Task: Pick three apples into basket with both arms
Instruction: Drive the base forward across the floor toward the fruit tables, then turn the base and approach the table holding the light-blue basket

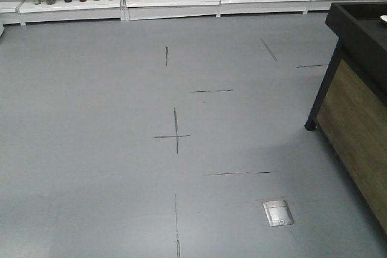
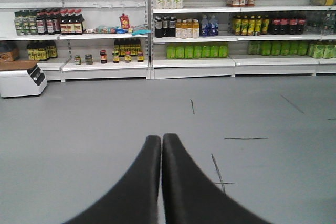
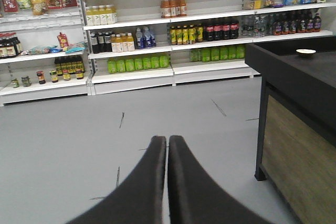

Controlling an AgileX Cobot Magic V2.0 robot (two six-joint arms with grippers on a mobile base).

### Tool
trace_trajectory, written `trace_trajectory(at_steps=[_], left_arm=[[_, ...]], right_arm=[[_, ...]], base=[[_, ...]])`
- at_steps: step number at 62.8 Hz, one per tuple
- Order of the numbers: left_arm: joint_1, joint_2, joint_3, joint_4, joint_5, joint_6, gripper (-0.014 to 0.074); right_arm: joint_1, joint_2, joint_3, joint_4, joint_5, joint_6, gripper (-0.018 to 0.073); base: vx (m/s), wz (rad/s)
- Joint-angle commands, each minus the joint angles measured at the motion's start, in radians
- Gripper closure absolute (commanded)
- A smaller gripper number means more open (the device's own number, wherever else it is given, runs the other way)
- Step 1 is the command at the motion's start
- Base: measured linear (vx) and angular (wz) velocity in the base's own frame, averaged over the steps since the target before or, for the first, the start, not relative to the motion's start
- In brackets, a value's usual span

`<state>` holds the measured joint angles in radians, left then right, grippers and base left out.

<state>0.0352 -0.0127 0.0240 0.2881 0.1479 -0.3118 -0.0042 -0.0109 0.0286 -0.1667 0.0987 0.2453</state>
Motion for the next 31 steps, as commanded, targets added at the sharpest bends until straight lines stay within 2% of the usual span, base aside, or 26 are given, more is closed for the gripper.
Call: trace_trajectory(at_steps=[1, 31], left_arm=[[-0.001, -0.013, 0.023, 0.0, -0.077, -0.007, 0.0603], [-0.001, -0.013, 0.023, 0.0, -0.077, -0.007, 0.0603]], right_arm=[[-0.006, -0.01, 0.014, -0.01, -0.074, -0.008, 0.0561], [-0.006, -0.01, 0.014, -0.01, -0.074, -0.008, 0.0561]], base=[[0.21, -0.19], [0.2, -0.28]])
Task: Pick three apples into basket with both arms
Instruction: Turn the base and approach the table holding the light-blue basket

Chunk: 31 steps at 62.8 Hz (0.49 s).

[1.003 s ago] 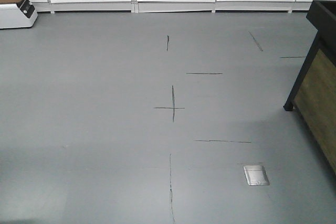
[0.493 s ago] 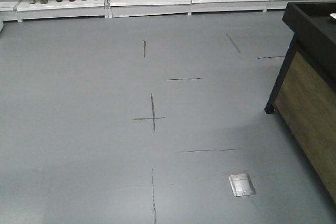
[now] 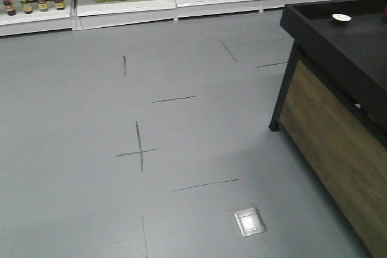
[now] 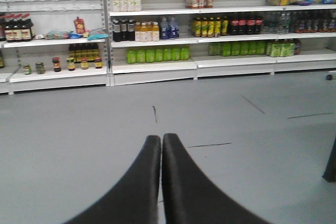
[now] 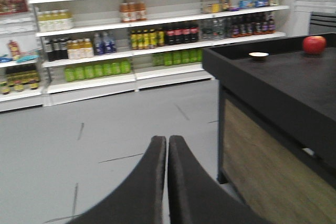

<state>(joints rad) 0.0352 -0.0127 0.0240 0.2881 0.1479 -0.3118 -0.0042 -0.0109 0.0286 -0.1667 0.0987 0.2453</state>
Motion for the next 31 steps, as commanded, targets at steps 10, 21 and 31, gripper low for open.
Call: trace_trajectory(at_steps=[10, 21, 31], left_arm=[[-0.001, -0.013, 0.023, 0.0, -0.077, -0.007, 0.0603], [-0.001, -0.013, 0.023, 0.0, -0.077, -0.007, 0.0603], [-0.001, -0.013, 0.023, 0.0, -0.077, -0.007, 0.0603]], right_arm=[[-0.006, -0.01, 0.014, -0.01, -0.074, -0.008, 0.0561], [-0.006, -0.01, 0.014, -0.01, -0.074, -0.008, 0.0561], [-0.006, -0.01, 0.014, -0.01, -0.074, -0.008, 0.0561]], base=[[0.16, -0.47], [0.14, -0.53], [0.13, -0.53]])
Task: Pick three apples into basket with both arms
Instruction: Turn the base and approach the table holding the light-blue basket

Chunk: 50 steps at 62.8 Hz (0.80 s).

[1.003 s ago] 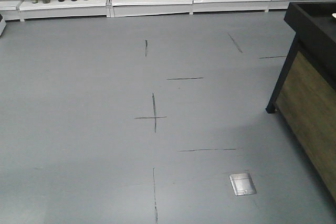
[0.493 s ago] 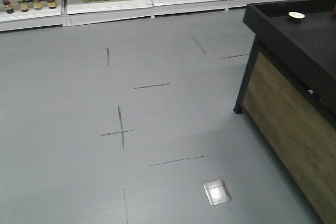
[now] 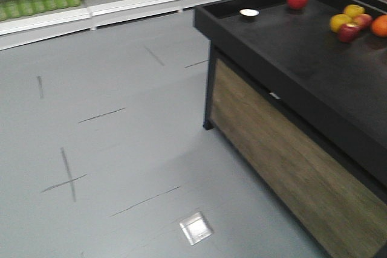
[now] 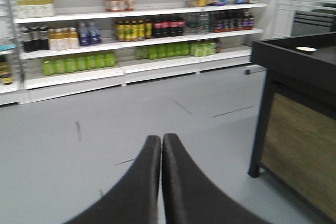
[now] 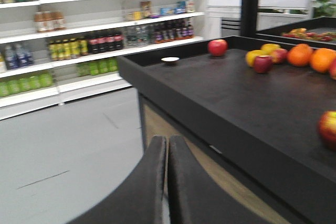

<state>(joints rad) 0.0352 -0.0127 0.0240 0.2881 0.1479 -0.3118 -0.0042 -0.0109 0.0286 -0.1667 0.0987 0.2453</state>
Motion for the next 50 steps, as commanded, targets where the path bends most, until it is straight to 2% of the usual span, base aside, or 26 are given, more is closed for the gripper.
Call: trace_trajectory(at_steps=[1, 50], left_arm=[[-0.001, -0.013, 0.023, 0.0, -0.077, -0.007, 0.0603], [-0.001, -0.013, 0.023, 0.0, -0.077, -0.007, 0.0603]], right_arm=[[-0.006, -0.01, 0.014, -0.01, -0.074, -0.008, 0.0561], [-0.006, -0.01, 0.014, -0.01, -0.074, -0.008, 0.0561]], base=[[0.12, -0.51], [0.1, -0.46]])
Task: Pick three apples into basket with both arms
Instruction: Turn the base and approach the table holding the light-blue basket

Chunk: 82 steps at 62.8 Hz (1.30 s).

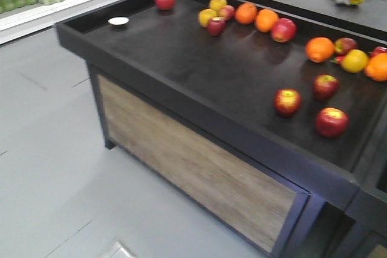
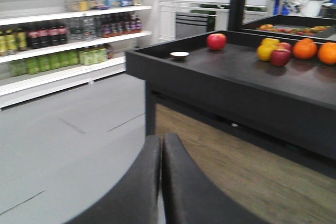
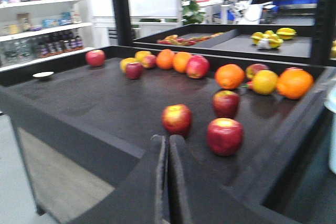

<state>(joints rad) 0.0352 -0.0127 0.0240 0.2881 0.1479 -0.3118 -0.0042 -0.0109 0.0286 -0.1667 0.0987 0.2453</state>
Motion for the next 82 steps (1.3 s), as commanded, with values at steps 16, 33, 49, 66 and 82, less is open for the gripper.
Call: trace_trajectory(at_steps=[16, 33, 49, 66, 82], left_arm=[[-0.001, -0.013, 0.023, 0.0, -0.077, -0.007, 0.0603], [-0.001, -0.013, 0.023, 0.0, -0.077, -0.007, 0.0603], [-0.001, -0.013, 0.023, 0.0, -0.077, -0.007, 0.0603], [-0.001, -0.013, 0.023, 0.0, -0.077, -0.007, 0.0603], [-0.001, -0.013, 0.023, 0.0, -0.077, -0.007, 0.0603]], right_arm=[[-0.006, -0.01, 0.014, -0.01, -0.074, -0.008, 0.0561], [-0.006, -0.01, 0.014, -0.01, -0.074, -0.008, 0.0561], [-0.006, -0.01, 0.014, -0.01, -0.074, -0.008, 0.0561], [-0.006, -0.01, 0.014, -0.01, -0.074, -0.008, 0.0561], [-0.006, -0.01, 0.014, -0.01, -0.074, -0.008, 0.0561]], base=[[0.05, -0.54], [0.02, -0.58], [0.0, -0.43], [-0.01, -0.25], [0.01, -0.24]])
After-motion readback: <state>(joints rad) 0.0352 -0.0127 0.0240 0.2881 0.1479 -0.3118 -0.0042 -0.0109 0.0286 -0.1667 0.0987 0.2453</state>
